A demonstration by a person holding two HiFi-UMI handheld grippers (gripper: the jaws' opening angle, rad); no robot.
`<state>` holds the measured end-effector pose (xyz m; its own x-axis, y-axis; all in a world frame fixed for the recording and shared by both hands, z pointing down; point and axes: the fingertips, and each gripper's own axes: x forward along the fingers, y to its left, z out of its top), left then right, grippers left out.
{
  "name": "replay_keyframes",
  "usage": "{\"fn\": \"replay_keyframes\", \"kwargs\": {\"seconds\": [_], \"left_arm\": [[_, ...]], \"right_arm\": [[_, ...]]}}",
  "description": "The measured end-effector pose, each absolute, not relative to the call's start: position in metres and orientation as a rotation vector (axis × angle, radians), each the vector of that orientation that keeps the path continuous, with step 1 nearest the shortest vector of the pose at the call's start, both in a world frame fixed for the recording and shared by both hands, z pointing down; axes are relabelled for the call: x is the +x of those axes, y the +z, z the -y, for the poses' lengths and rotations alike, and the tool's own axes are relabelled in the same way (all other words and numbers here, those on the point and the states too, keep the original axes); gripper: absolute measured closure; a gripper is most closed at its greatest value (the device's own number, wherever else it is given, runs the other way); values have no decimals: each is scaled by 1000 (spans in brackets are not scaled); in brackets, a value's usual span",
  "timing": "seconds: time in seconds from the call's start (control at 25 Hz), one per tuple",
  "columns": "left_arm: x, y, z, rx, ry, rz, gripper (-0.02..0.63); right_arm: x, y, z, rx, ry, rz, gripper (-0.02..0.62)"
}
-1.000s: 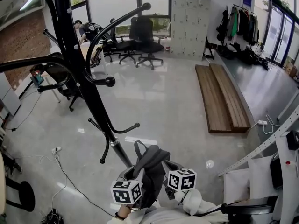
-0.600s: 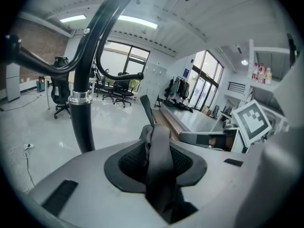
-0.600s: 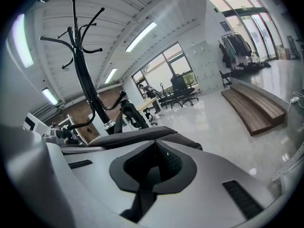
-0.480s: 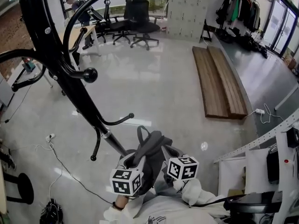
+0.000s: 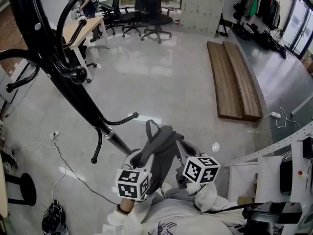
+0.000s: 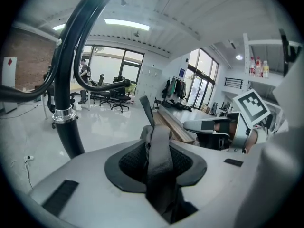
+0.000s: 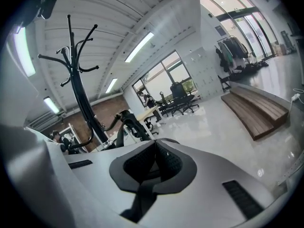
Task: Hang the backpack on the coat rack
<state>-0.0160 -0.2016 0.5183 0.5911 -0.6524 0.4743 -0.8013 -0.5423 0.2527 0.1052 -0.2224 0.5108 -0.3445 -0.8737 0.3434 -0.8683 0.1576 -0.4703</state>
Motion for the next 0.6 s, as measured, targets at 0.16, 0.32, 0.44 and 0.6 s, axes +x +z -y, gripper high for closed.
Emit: {"fn": "replay_keyframes", "kwargs": {"seconds": [0.16,0.32,0.44,0.6], "left_arm": [[-11,508,209,2419,449,1184,502],[-14,492,216,2443,428,1249,502],[-19,486,221,2432,394,1277,502],[-24,481,225,2413,357,1314,502]], "right_arm": [[115,509,225,-1796,-958,-2368,583],[116,505,225,-1769,-968,-2355,583],[113,500,228,-1746,-953,-2369,583],[108,497,230,-1718,-941,-2392,583]]}}
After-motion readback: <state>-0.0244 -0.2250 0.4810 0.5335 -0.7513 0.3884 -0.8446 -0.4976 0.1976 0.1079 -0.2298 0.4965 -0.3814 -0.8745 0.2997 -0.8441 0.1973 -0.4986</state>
